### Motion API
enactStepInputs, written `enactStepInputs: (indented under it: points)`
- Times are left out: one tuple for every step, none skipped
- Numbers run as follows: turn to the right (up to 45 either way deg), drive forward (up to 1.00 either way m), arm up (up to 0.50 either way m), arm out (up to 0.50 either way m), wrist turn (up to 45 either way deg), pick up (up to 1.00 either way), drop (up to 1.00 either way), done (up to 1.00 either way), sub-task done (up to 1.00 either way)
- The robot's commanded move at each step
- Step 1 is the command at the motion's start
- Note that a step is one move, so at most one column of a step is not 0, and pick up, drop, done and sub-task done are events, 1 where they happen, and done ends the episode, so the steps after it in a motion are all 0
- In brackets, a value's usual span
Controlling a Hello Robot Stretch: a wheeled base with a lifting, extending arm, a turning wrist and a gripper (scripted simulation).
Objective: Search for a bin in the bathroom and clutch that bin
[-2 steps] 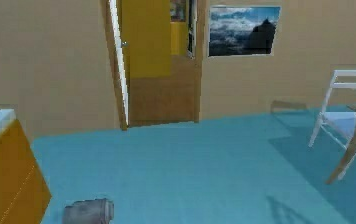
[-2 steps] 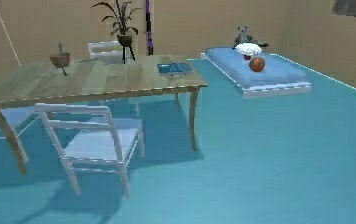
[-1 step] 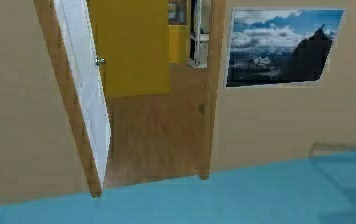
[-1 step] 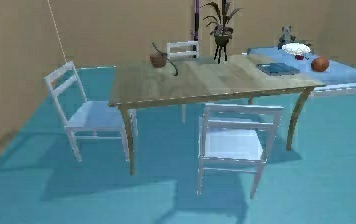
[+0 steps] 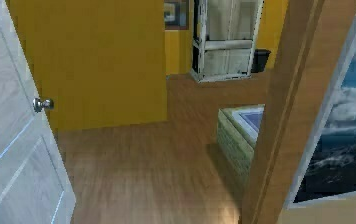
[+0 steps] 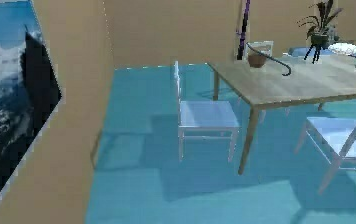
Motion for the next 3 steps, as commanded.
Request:
enactStepInputs:
  points:
    - [0.0,0.60,0.00,0.00,0.0,0.00,0.00,0.00,0.00]
    - [0.0,1.00,0.00,0.00,0.0,0.00,0.00,0.00,0.00]
    - [12.0,0.00,0.00,0.00,0.0,0.00,0.00,0.00,0.00]
